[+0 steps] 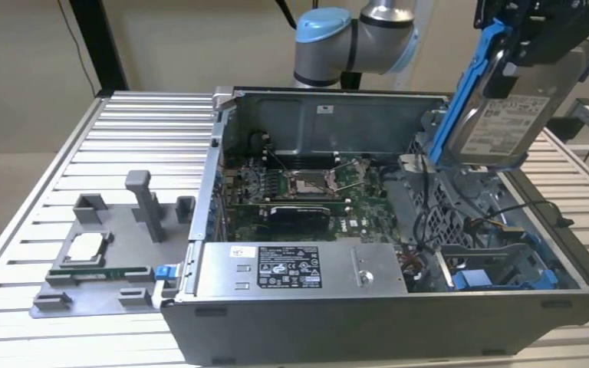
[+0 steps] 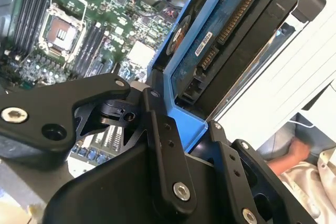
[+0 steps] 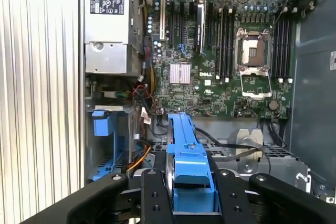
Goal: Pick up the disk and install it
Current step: 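Pick up the disk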
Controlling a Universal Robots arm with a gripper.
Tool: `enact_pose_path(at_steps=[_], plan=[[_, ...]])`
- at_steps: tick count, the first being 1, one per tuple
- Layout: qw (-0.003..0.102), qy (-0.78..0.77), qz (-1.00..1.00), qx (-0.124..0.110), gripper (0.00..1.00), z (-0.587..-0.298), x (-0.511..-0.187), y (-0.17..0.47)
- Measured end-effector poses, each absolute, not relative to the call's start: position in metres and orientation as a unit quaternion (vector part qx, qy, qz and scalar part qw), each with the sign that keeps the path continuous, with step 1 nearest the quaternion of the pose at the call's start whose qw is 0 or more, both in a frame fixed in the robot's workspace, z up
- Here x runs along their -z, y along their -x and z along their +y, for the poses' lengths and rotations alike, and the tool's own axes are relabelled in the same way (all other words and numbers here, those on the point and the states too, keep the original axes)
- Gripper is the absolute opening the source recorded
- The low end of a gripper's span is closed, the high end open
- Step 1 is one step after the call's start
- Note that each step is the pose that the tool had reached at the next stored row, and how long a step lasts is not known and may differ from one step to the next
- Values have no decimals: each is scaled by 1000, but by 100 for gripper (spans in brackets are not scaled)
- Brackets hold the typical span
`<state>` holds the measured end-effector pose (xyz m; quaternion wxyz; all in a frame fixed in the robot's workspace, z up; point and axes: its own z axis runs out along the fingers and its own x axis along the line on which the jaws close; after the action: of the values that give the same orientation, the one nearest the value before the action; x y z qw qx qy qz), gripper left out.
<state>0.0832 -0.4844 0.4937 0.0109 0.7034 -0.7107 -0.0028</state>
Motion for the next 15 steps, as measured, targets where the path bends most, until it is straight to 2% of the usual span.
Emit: enact_pose_path(at_steps=[15], plan=[[8,-703,-711,6,0,-526,-494,-83]])
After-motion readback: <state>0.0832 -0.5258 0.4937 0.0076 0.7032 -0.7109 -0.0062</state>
